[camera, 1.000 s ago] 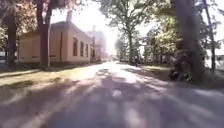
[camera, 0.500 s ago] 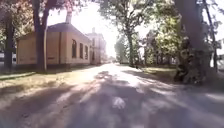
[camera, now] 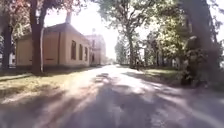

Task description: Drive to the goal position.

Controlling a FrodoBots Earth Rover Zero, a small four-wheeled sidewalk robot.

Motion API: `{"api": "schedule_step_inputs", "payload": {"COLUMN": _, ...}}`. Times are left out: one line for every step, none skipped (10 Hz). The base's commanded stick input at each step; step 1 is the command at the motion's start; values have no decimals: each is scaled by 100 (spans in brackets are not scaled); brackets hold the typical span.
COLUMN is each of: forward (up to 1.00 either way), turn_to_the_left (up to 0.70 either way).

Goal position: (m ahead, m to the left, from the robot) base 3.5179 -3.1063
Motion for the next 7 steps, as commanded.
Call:
{"api": "schedule_step_inputs", "payload": {"forward": 85, "turn_to_the_left": 0}}
{"api": "schedule_step_inputs", "payload": {"forward": 85, "turn_to_the_left": -27}}
{"api": "schedule_step_inputs", "payload": {"forward": 85, "turn_to_the_left": -33}}
{"api": "schedule_step_inputs", "payload": {"forward": 85, "turn_to_the_left": -34}}
{"api": "schedule_step_inputs", "payload": {"forward": 85, "turn_to_the_left": -34}}
{"api": "schedule_step_inputs", "payload": {"forward": 85, "turn_to_the_left": -17}}
{"api": "schedule_step_inputs", "payload": {"forward": 85, "turn_to_the_left": 0}}
